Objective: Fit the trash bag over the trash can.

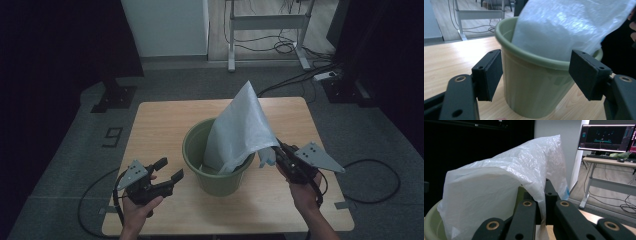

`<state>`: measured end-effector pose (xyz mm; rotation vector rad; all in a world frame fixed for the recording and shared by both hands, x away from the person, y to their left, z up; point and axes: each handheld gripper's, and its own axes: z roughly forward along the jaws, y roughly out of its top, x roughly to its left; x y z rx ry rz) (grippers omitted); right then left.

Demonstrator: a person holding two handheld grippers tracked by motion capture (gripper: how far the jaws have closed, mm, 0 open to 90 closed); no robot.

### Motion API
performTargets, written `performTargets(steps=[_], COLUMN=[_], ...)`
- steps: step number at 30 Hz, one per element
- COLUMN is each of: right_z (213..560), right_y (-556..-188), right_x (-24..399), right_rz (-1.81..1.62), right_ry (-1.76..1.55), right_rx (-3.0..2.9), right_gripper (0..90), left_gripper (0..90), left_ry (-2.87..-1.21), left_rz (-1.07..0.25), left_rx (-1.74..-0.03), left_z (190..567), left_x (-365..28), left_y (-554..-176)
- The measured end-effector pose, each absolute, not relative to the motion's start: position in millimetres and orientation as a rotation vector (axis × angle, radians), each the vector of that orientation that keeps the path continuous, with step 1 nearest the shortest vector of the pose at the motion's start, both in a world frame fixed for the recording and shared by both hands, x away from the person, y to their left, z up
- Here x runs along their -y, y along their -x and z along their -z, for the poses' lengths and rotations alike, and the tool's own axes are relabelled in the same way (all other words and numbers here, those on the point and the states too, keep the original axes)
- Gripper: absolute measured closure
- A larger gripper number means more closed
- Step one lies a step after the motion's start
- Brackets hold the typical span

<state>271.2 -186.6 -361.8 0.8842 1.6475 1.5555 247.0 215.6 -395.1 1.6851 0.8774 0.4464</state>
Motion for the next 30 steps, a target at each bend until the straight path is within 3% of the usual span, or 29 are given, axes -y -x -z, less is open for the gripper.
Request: performTargets(steps=[7, 20, 30], right_z=[360.3, 354.6, 345.6], right_y=[-272.4, -276.9, -277.3], right_x=[168.3, 145.8, 124.4], right_rz=[-1.541, -1.519, -1.479], right_ry=[-0.885, -0.851, -0.830], right_rx=[-1.689, -1.734, -1.767], right_gripper=[88.9, 88.6, 88.6], left_gripper=[25.5, 21.4, 20.0], left_ry=[-1.648, -1.517, -1.548], left_rz=[-0.465, -0.634, -0.611], left_rx=[-0.872, -0.892, -0.840], left_z=[391.5, 373.9, 358.4], left_x=[-205.6, -199.4, -162.4], left_y=[-244.7, -234.7, -232.2])
